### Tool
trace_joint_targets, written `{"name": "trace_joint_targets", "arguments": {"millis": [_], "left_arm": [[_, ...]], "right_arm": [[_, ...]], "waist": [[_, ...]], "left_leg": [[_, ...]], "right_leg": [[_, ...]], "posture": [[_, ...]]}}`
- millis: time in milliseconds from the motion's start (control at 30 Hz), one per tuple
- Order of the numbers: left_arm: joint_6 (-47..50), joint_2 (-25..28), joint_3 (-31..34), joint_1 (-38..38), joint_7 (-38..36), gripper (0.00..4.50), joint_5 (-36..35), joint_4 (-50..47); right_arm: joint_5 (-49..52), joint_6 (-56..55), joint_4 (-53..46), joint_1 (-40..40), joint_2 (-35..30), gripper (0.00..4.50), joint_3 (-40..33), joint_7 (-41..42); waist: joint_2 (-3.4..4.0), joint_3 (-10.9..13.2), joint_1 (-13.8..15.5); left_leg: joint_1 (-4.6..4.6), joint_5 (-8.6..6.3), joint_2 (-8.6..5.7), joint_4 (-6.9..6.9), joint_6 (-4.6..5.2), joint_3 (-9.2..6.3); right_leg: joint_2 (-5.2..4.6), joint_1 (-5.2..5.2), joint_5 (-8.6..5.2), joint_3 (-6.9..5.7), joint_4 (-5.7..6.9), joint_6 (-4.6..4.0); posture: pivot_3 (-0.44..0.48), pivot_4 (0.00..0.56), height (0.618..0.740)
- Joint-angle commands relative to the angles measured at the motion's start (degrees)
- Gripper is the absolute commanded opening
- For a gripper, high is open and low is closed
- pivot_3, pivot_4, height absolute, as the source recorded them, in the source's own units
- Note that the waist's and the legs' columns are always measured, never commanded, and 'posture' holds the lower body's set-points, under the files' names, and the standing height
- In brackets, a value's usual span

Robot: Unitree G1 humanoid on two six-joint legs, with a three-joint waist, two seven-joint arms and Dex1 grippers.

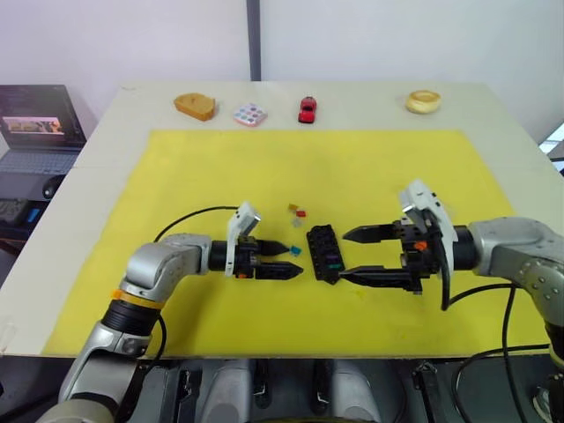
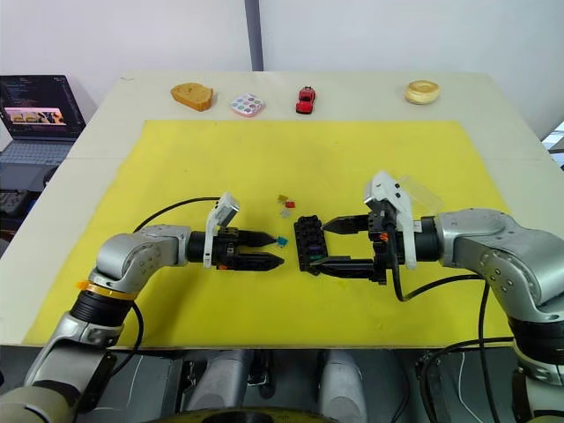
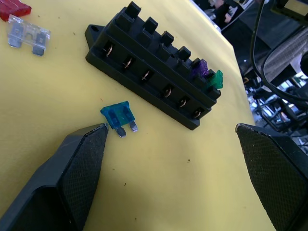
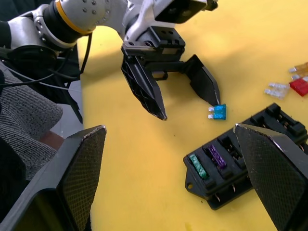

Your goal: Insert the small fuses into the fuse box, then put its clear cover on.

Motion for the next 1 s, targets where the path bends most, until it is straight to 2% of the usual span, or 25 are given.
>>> {"name": "trace_joint_targets", "arguments": {"millis": [33,167,400,500,733,867,1000], "left_arm": [[6.90,-2.20,-1.19,1.43,0.41,4.47,-2.73,2.34],[12.17,-8.71,3.13,-0.07,4.59,4.47,-5.49,7.03],[13.26,-14.03,7.07,-0.78,8.93,4.47,-4.76,14.48],[13.05,-15.31,7.39,0.32,10.47,3.65,-3.92,15.44],[12.71,-17.53,10.03,2.24,15.27,0.07,-2.93,17.14],[13.59,-17.70,12.04,3.36,16.49,0.03,-3.75,15.87],[15.68,-17.16,16.38,3.78,17.85,0.03,-6.62,13.05]], "right_arm": [[1.35,-0.95,-1.65,-0.41,-0.09,4.50,-2.04,-0.88],[1.09,-1.55,-1.18,-0.11,0.16,4.50,-2.01,-2.08],[1.89,-1.71,-1.97,0.66,-0.08,4.50,-2.61,-3.64],[1.78,-1.85,-1.76,0.59,-0.19,4.50,-3.05,-4.07],[1.11,-2.13,-0.66,1.04,-1.42,4.50,-4.44,-4.33],[1.26,-1.91,-0.43,1.06,-1.76,4.50,-4.61,-4.33],[1.83,-1.05,0.10,0.56,-1.50,4.50,-5.02,-5.02]], "waist": [[0.01,0.00,0.04],[0.03,-0.03,0.54],[0.05,-0.07,1.93],[0.07,-0.11,2.13],[0.37,-0.32,2.19],[0.53,-0.55,1.86],[0.66,-0.65,1.32]], "left_leg": [[0.00,0.00,0.00,0.00,0.01,0.00],[0.03,-0.02,-0.01,0.05,0.07,-0.03],[0.05,-0.13,-0.14,0.16,0.23,-0.04],[0.10,-0.24,-0.22,0.16,0.41,-0.04],[0.18,-0.18,-0.22,0.16,0.29,-0.04],[0.86,-0.48,-0.20,-0.02,0.75,-0.08],[0.93,-0.52,-0.19,-0.12,0.79,-0.07]], "right_leg": [[0.00,0.01,0.00,0.00,0.00,0.01],[-0.01,0.03,0.00,-0.03,-0.02,0.02],[-0.09,0.14,0.00,-0.04,-0.12,0.02],[-0.18,0.25,0.03,-0.04,-0.21,0.06],[-0.18,0.44,0.08,-0.05,-0.43,0.13],[-0.15,1.12,0.12,-0.07,-0.87,0.18],[-0.16,1.14,0.10,-0.04,-0.94,0.19]], "posture": [[0.000,0.150,0.740],[0.000,0.150,0.740],[0.000,0.150,0.740],[0.000,0.150,0.740],[0.000,0.150,0.740],[0.000,0.150,0.740],[0.000,0.150,0.740]]}}
